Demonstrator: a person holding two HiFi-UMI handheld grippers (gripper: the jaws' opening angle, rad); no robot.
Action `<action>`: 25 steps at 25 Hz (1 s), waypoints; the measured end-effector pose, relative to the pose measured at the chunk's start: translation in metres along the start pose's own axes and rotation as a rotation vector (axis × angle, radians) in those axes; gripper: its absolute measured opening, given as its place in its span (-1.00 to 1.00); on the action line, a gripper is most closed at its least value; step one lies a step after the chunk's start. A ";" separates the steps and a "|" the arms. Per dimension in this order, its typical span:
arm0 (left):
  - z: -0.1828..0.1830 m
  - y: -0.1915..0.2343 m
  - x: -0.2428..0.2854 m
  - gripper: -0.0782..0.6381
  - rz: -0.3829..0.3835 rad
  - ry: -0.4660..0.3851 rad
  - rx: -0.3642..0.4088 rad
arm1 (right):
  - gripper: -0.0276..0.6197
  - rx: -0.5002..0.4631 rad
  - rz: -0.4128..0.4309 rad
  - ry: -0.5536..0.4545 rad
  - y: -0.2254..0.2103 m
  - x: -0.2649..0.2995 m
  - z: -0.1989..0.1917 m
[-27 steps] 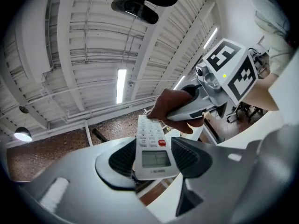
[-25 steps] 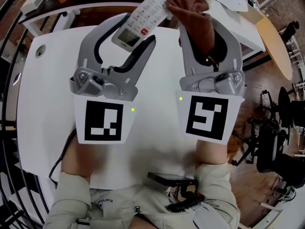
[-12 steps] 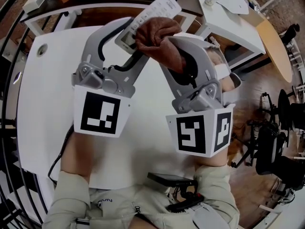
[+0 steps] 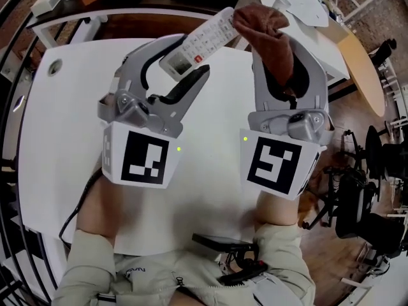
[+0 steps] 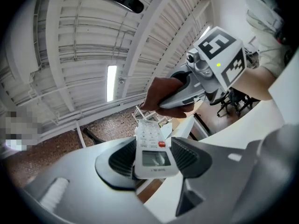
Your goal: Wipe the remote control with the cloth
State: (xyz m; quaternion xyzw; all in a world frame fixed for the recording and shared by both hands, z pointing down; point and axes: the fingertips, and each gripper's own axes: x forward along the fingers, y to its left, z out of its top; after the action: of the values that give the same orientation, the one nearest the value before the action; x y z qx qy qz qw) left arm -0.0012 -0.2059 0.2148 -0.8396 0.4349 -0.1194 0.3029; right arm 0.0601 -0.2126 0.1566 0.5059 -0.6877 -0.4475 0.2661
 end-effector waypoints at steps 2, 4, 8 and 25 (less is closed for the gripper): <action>0.002 -0.006 0.001 -0.09 -0.006 -0.008 0.021 | -0.64 -0.015 -0.009 0.043 -0.001 0.004 -0.010; 0.004 -0.013 0.001 -0.10 -0.017 -0.018 0.025 | -0.64 -0.041 0.002 0.073 0.003 0.007 -0.016; 0.006 -0.020 0.002 -0.10 -0.031 -0.022 0.025 | -0.64 -0.073 0.045 0.106 0.015 0.010 -0.021; -0.001 -0.019 0.003 -0.10 -0.031 -0.002 0.038 | -0.64 -0.411 0.289 -0.070 0.085 -0.011 0.022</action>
State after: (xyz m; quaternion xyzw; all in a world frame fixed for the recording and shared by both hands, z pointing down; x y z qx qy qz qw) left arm 0.0121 -0.2004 0.2273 -0.8405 0.4192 -0.1316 0.3171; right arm 0.0063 -0.1874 0.2229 0.3219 -0.6563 -0.5526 0.4005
